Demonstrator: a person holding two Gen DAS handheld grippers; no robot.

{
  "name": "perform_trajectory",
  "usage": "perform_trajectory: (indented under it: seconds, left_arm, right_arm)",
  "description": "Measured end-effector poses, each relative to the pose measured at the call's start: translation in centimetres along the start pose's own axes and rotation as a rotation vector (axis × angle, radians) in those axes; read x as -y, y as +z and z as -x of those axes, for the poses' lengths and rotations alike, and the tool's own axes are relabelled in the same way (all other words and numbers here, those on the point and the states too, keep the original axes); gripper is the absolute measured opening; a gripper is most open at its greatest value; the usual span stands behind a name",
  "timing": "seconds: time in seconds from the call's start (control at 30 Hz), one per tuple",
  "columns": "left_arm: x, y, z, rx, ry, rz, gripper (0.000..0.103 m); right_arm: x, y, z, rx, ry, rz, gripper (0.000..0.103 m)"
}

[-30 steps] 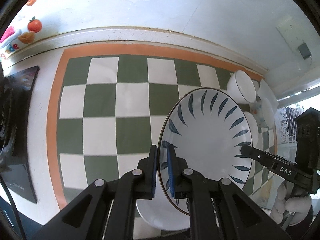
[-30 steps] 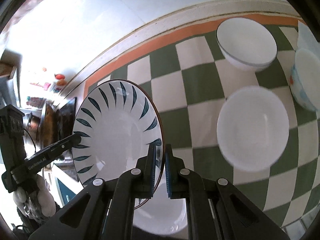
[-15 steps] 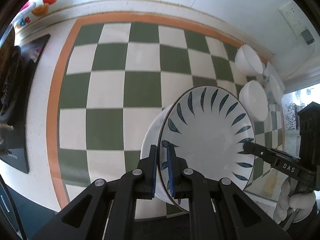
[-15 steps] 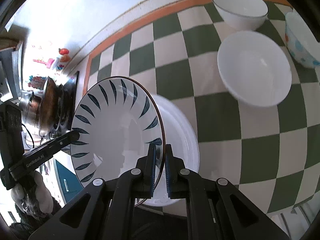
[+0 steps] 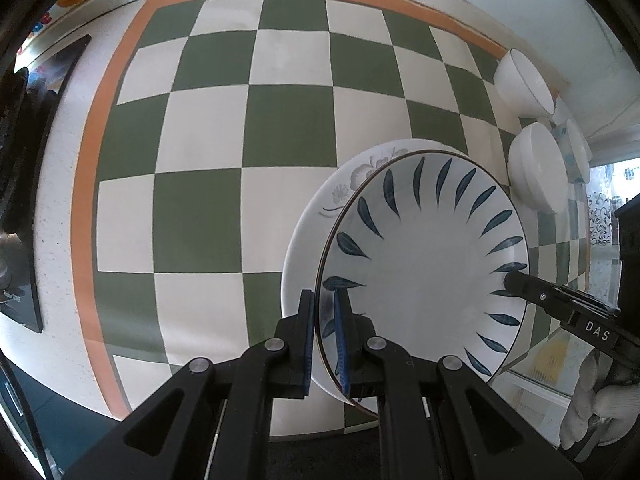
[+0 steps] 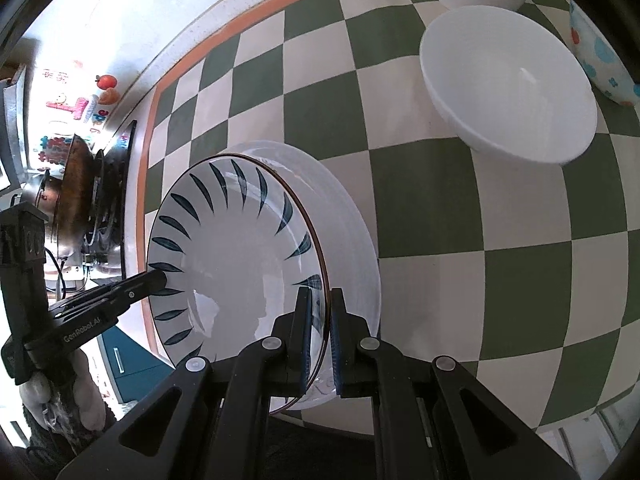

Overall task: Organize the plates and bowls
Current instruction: 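Lift the blue-striped plate with both tools onto the white plates and open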

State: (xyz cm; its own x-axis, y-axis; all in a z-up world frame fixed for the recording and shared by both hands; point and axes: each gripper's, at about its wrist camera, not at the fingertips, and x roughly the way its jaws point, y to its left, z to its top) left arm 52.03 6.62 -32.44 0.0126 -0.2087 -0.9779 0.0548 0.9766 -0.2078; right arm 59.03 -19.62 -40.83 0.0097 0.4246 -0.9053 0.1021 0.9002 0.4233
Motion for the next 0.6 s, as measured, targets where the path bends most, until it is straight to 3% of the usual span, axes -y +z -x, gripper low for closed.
perform_trajectory:
  seconds: [0.6]
  left_arm:
    - [0.9, -0.5, -2.7, -0.01, 0.078, 0.04, 0.009]
  right_arm:
    - [0.1, 0.2, -1.4, -0.011, -0.049, 0.044, 0.01]
